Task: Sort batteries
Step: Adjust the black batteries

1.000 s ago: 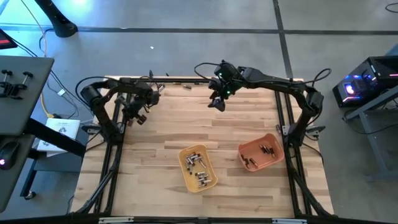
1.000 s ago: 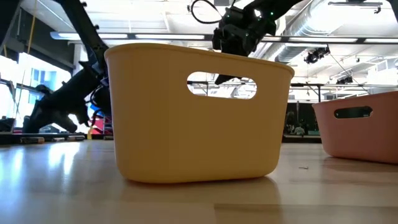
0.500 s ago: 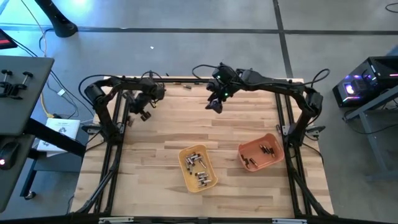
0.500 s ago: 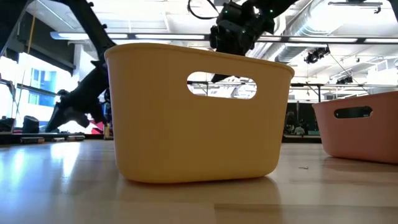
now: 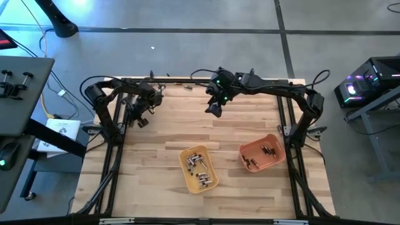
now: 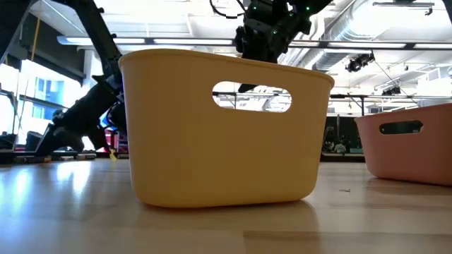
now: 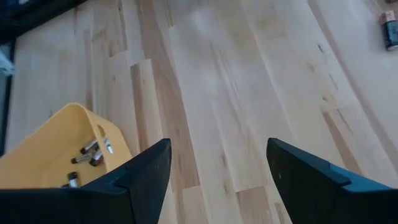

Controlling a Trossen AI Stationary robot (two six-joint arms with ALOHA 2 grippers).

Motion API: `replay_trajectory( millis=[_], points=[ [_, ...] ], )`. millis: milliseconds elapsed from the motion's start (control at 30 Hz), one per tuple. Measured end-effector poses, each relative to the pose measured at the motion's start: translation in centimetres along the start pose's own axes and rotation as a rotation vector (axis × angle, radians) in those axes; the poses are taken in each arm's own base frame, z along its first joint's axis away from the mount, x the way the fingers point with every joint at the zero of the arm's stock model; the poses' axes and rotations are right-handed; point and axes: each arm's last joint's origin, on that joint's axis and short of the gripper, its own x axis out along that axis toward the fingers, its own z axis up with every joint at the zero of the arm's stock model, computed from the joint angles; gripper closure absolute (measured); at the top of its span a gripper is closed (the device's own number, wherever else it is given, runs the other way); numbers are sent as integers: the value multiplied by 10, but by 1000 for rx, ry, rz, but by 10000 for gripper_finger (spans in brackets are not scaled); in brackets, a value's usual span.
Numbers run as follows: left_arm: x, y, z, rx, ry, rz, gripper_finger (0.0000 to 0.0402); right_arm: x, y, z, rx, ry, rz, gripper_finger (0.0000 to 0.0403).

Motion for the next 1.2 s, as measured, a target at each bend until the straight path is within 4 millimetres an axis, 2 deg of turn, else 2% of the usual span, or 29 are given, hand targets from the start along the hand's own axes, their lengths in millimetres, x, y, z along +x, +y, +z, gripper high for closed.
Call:
replay_trajectory(
  millis=[167, 267, 400, 500, 633, 767, 867, 967, 1200],
  points=[
    [-1, -6, 0, -11, -2, -48, 401, 2, 4, 0, -7, 4, 1, 144],
    [-9, -14, 1, 2, -21, -90, 401, 2, 6, 0, -12, 4, 0, 144],
    [-27, -28, 5, 66, -84, -123, 401, 2, 5, 0, -13, 1, -1, 144],
    [-45, -27, 11, 70, -161, -50, 401, 2, 4, 1, -9, -15, -10, 144],
    [-68, -4, 25, 34, -238, -146, 401, 2, 4, 4, 8, -37, -18, 144],
    [-80, 39, 38, -44, -322, -161, 401, 2, 4, 5, 37, -52, -16, 144],
    [-77, 74, 47, -117, -314, -196, 401, 2, 4, 6, 51, -56, -15, 144],
    [-67, 97, 59, -181, -227, -165, 401, 2, 4, 6, 51, -57, -15, 144],
    [-51, 128, 95, -244, -111, -74, 401, 2, 5, 6, 103, -57, -13, 144]
  ],
)
